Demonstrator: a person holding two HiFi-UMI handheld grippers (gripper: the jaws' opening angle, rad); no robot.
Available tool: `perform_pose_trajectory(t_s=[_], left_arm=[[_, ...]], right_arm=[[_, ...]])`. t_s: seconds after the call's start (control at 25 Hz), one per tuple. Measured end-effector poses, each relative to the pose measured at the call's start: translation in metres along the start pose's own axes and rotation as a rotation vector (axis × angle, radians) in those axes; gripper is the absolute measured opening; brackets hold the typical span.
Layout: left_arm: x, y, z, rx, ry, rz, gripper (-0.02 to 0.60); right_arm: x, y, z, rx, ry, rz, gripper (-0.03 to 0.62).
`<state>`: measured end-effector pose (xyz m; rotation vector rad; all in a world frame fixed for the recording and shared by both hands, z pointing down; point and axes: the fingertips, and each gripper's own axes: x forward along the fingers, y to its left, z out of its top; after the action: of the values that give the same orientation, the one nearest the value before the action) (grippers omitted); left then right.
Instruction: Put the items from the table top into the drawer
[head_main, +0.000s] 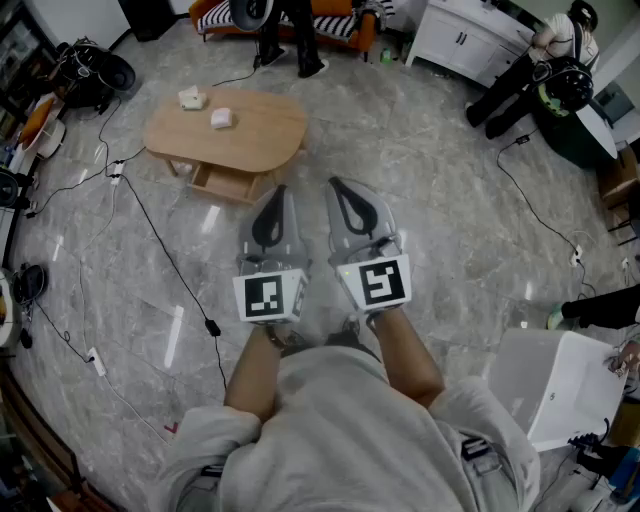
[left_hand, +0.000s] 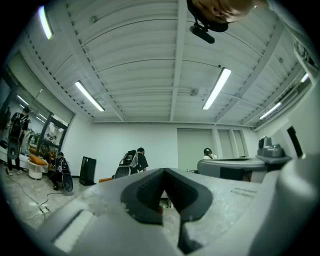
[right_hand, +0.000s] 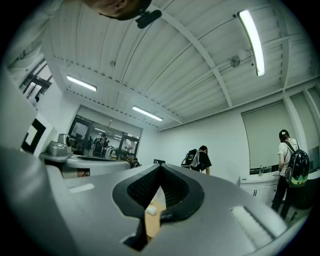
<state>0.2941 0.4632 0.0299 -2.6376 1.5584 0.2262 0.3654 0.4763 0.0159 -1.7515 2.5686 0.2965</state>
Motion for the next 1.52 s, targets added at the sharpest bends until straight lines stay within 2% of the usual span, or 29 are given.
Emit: perform_pose_trajectory(t_s=[0.24,0.48,0.76,0.92,1.08,1.2,1.36,1.52], left_arm=[[-0.003,0.024,-0.006,-0.008,0.012,0.003,0.017],[-0.013,0.065,-0.011,-0.017,0.024,0.022,0.017],[-0.025,0.137,-0.018,-0.028,0.031,0.094,0.017],[-0.018,0.175,-0.034,-0.043,0.042,0.149,0.017],[0.01,0.205,-0.049,-0.023,0.048,0.22,0.017],[0.04,0.242,-0.057,0.01,0.064,0.281,0.017],[0.068,0.306,-0.06,0.029,0.095,0.354,0.017],[0.1,0.34,-0.065,0.026,0.117,0.408,0.017]], right_arm=[[0.017,0.014,-0.001,0.012,-0.002,-0.006,0.006],[0.043,0.049,-0.007,0.025,-0.009,0.015,0.006],[0.086,0.094,-0.021,0.053,0.013,0.06,0.008],[0.117,0.102,-0.04,0.056,0.041,0.095,0.006],[0.164,0.084,-0.061,0.085,0.021,0.143,0.006],[0.216,0.073,-0.074,0.118,0.01,0.184,0.006],[0.29,0.082,-0.089,0.156,0.006,0.252,0.006],[0.346,0.076,-0.095,0.167,-0.001,0.302,0.006]])
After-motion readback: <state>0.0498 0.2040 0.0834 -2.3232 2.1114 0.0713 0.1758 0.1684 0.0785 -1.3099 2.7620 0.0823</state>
